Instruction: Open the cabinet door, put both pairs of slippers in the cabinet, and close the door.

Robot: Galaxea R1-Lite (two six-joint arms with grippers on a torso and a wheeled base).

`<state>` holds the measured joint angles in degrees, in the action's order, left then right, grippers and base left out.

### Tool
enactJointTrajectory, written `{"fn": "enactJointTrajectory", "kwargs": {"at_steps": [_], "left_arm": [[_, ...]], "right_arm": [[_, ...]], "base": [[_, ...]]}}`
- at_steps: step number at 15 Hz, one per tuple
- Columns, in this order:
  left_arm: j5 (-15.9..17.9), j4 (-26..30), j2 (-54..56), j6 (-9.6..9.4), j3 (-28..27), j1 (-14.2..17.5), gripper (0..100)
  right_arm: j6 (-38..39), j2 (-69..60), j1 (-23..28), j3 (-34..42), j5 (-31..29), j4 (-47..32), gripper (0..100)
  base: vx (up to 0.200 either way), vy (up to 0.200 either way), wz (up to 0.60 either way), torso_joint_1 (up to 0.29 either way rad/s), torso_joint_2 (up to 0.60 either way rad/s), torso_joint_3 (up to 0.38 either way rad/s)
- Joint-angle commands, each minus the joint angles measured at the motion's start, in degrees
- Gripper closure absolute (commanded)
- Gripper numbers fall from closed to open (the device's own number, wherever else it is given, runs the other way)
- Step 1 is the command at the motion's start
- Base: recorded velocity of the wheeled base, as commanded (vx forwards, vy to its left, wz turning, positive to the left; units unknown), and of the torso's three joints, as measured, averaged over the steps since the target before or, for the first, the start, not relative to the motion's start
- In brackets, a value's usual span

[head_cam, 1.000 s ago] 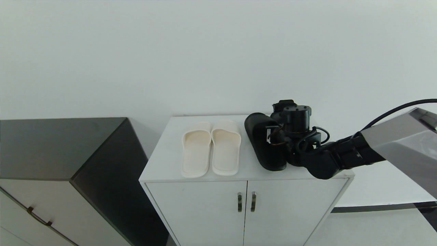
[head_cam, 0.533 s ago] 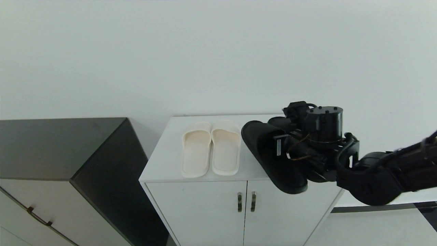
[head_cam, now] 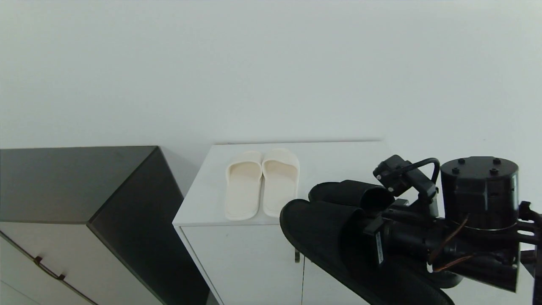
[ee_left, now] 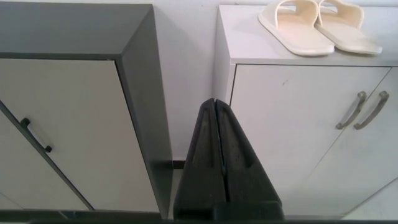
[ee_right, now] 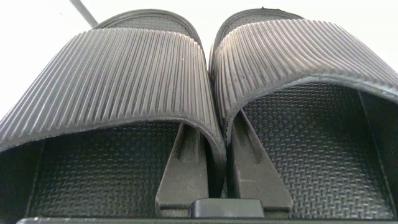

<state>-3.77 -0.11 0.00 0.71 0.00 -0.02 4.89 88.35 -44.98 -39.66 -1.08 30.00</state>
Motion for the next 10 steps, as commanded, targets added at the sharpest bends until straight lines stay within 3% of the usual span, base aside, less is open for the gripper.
{"fn": "enactJointTrajectory", "kwargs": {"at_steps": [1,4,10], "left_arm": [[0.0,0.0,0.0,0.08,0.0,0.0,100],[0.0,0.0,0.0,0.08,0.0,-0.1,100],[0.0,-0.1,0.0,0.17,0.0,0.0,100]], "right_arm": [[-0.1,-3.5,-0.2,2.7,1.3,0.0,100],[-0.3,-3.6,-0.2,3.4,1.3,0.0,100],[-0.6,-4.5,0.5,5.8,6.6,0.4,100]], "base": [[-0.200,0.000,0.00,0.012,0.04,0.002],[-0.200,0.000,0.00,0.003,0.00,-0.001],[0.000,0.000,0.00,0.000,0.00,0.000]]}}
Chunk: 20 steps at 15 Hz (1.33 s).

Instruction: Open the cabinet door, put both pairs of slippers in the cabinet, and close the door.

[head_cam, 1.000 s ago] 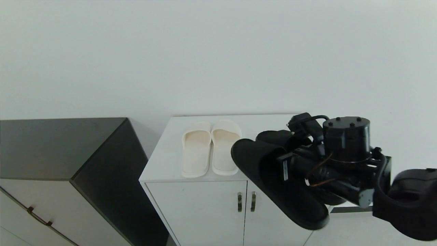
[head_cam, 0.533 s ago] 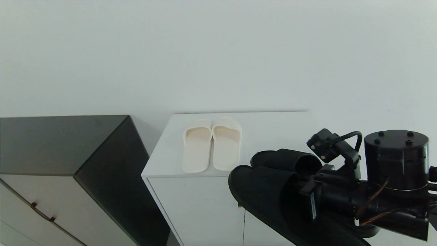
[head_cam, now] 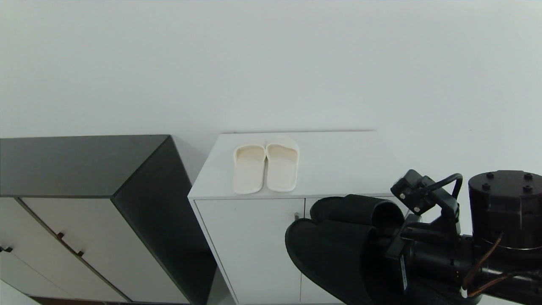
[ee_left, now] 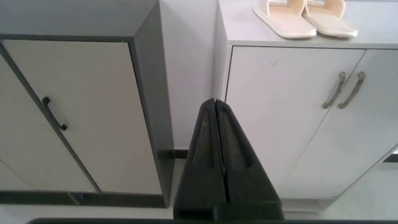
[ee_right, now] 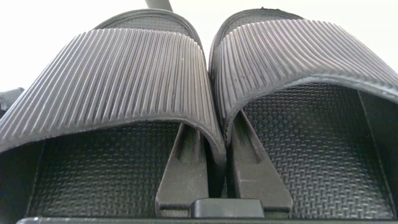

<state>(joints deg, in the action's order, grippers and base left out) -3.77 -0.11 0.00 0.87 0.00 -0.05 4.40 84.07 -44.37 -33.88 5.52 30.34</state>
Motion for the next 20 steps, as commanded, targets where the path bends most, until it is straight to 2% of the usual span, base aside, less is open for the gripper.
{"fn": "enactJointTrajectory", "kwargs": {"at_steps": [1,5,13,17,18,20], "left_arm": [[0.0,0.0,-0.1,-0.07,0.0,0.0,100],[0.0,0.0,-0.1,-0.07,0.0,0.0,100],[0.0,-0.1,0.0,-0.07,0.0,0.0,100],[-0.1,-0.1,0.0,0.10,0.0,0.0,100],[0.0,0.0,0.0,0.01,0.0,0.0,0],[0.0,-0.1,0.0,0.01,0.0,0.0,0]], "right_arm": [[0.0,-0.3,-0.1,0.1,0.1,0.1,100],[-0.1,-0.5,-0.3,0.1,0.3,-0.1,100],[-0.2,-0.5,-0.4,0.9,0.3,0.0,100],[-0.3,-0.5,-0.6,1.0,0.3,0.0,100],[-0.6,-0.5,-0.7,1.1,0.3,0.0,100],[-1.2,-0.8,-0.7,2.0,0.4,0.0,100]], "base": [[0.000,0.000,0.00,0.000,0.00,0.000],[0.000,-0.150,0.00,-0.002,0.00,0.003],[0.000,0.000,0.00,0.000,0.00,0.000],[0.000,0.000,0.00,-0.143,0.32,0.177],[0.000,0.000,0.00,-0.168,0.40,0.217],[0.000,0.000,0.00,-0.212,0.48,0.273]]}}
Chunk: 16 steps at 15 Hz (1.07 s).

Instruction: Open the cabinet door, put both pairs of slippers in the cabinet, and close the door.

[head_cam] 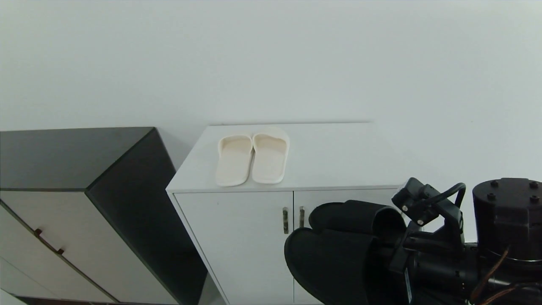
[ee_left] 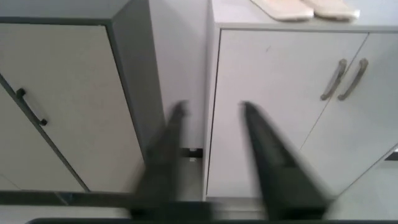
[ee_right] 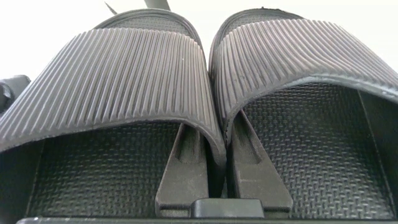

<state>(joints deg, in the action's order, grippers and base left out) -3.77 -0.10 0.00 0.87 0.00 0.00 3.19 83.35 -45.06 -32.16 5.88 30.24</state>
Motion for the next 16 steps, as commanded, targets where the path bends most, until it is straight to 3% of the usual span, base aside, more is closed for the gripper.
{"fn": "enactJointTrajectory", "kwargs": {"at_steps": [1,4,8,14,16], "left_arm": [[0.0,0.0,0.0,-0.07,0.0,-0.1,0],[1.4,0.1,0.0,-1.83,0.0,-0.1,0],[3.7,0.1,-0.1,-2.62,0.0,0.0,0],[3.9,0.2,-0.1,-2.97,0.0,0.0,0],[3.7,0.1,-0.1,-2.10,0.0,-0.1,0]], "right_arm": [[-0.1,-0.2,0.0,0.8,0.0,0.1,100],[-0.1,-0.2,0.0,1.9,0.0,0.2,100],[-0.6,0.1,-0.2,2.0,0.1,0.2,100],[-0.9,-0.1,-0.5,2.4,0.1,0.3,100],[-0.9,0.1,-0.5,2.4,0.1,0.2,100]], "base": [[0.000,0.000,0.00,-0.232,0.55,0.300],[0.000,0.000,0.00,-0.233,0.55,0.317],[0.000,0.000,0.00,-0.218,0.52,0.315],[0.000,0.000,0.00,-0.188,0.50,0.320],[0.000,0.000,0.00,-0.156,0.48,0.315]]}}
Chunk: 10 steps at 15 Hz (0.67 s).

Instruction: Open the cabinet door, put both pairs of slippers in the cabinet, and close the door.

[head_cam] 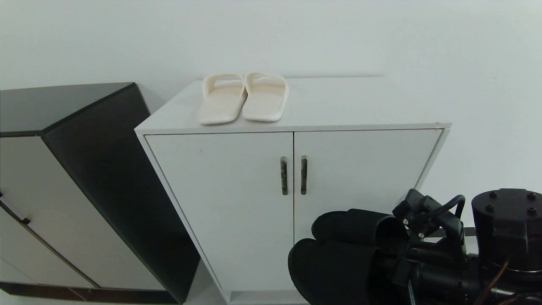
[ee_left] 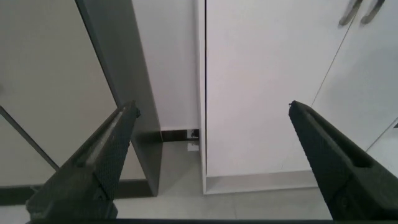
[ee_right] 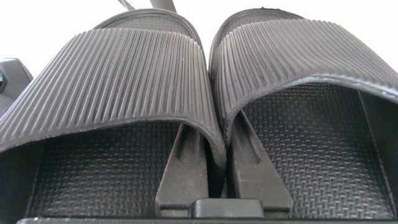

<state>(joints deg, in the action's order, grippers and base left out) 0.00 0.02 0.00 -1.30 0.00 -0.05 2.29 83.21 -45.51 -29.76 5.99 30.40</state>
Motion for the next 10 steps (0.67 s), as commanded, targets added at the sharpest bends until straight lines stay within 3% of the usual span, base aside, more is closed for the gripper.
{"fn": "enactJointTrajectory", "kwargs": {"at_steps": [1,4,6,7,8,9,10], "left_arm": [[0.0,0.0,-0.1,0.25,0.0,0.0,0],[0.3,-0.1,-0.7,-0.37,-0.2,0.0,0],[2.2,-0.2,-6.8,-3.35,-0.2,-2.2,0],[2.2,-0.2,-6.9,-3.53,-0.2,-2.3,0],[2.5,-0.6,-9.5,-4.32,-3.9,-2.7,0],[5.7,-0.6,-15.4,-0.37,-12.5,-3.2,0],[10.6,-0.8,-20.4,-0.01,-15.5,-3.6,0]], "right_arm": [[0.0,0.2,-0.1,0.1,0.0,0.0,100],[0.0,0.1,-0.6,0.2,0.0,0.1,100],[0.0,0.2,-0.7,0.2,0.0,0.4,100],[0.0,0.2,-0.8,0.2,0.0,0.4,100],[0.0,0.2,-1.0,0.3,0.0,0.4,100],[0.0,0.4,-0.9,0.2,0.0,0.5,100],[0.0,0.5,-1.0,0.2,0.0,0.4,100]], "base": [[0.000,0.000,0.00,-0.149,0.47,0.315],[0.000,0.000,0.00,-0.131,0.47,0.331],[0.000,0.000,0.00,-0.112,0.46,0.354],[0.000,0.000,0.00,-0.095,0.45,0.349],[0.000,0.000,0.00,-0.076,0.46,0.364],[0.000,0.000,0.00,-0.061,0.44,0.369],[0.000,0.000,0.00,-0.036,0.45,0.393]]}}
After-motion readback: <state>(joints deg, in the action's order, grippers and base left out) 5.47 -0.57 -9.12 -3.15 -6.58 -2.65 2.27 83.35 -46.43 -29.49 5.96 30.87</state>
